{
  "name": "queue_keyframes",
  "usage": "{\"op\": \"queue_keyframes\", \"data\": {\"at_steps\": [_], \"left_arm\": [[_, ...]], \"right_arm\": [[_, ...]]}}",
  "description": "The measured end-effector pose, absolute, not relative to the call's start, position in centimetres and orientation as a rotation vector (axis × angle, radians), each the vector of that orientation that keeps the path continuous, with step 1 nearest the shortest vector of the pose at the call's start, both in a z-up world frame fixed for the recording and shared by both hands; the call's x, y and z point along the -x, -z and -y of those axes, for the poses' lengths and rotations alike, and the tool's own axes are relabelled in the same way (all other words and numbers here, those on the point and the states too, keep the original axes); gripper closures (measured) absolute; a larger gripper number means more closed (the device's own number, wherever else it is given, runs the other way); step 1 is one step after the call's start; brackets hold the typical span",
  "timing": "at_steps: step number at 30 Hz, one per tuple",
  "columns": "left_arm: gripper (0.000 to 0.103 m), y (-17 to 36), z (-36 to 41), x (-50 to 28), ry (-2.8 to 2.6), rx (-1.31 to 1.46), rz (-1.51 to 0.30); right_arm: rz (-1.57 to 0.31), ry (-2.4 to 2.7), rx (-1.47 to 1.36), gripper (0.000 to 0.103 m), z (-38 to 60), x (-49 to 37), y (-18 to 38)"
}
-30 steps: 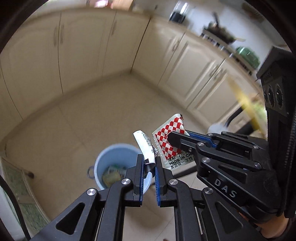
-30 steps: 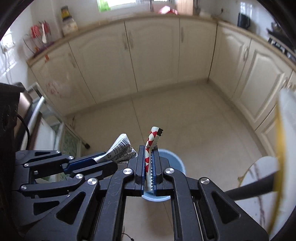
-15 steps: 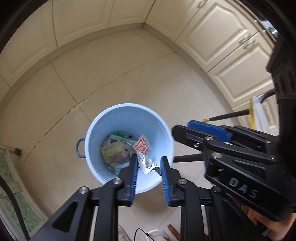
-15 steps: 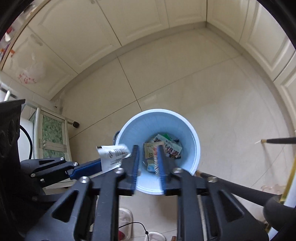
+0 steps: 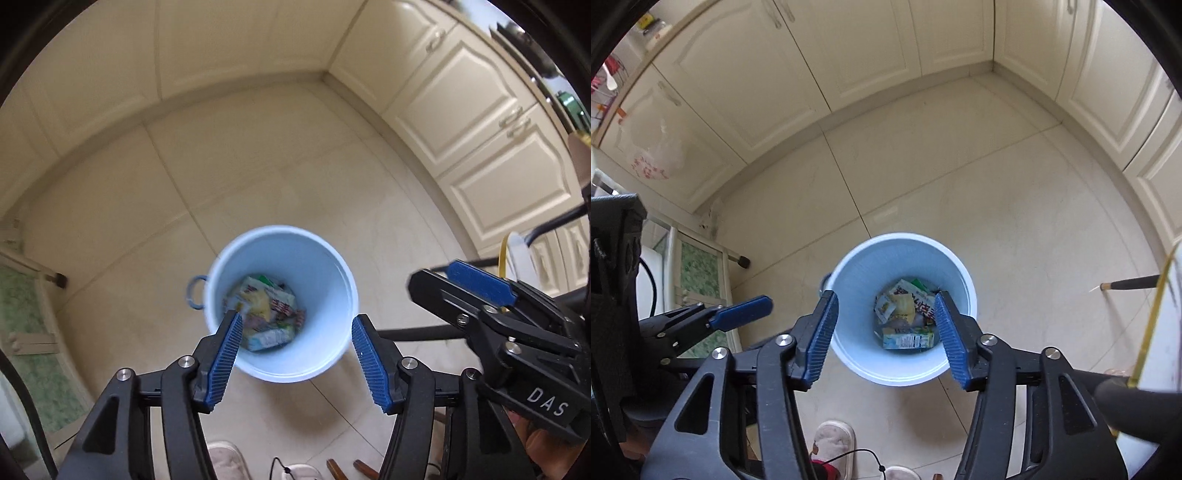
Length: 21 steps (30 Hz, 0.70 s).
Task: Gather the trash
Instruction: 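Lift both grippers away from the bucket back toward the table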
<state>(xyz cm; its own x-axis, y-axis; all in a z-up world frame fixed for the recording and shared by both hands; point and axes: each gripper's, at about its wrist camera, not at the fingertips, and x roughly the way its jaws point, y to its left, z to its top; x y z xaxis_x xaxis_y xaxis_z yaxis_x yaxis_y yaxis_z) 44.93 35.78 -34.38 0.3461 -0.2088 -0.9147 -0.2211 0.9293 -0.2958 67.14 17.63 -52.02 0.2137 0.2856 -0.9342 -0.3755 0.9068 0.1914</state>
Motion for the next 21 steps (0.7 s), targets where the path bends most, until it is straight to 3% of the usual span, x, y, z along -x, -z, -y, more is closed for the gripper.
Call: {"op": "queue_keyframes", "data": {"at_steps": [2, 12, 14, 21], "left_arm": [[0.042, 32.1, -35.9, -43.1, -0.054, 0.373, -1.177], [0.030, 18.3, -34.8, -33.6, -0.194, 0.251, -0.887], [0.027, 15.5, -33.5, -31.5, -0.198, 0.223, -0.823], [0.011, 7.3, -26.8, -23.9, -0.180, 0.150, -0.581]], "right_arm": [[-1.240, -0.477, 0.085, 0.048, -18.3, -66.1, 49.7], [-0.953, -0.547, 0.167, 0.020, -20.2, -57.5, 34.7], [-0.887, -0.539, 0.168, 0.007, -19.8, -55.4, 31.6], [-0.652, -0.453, 0.131, 0.000, -14.5, -46.1, 20.6]]}}
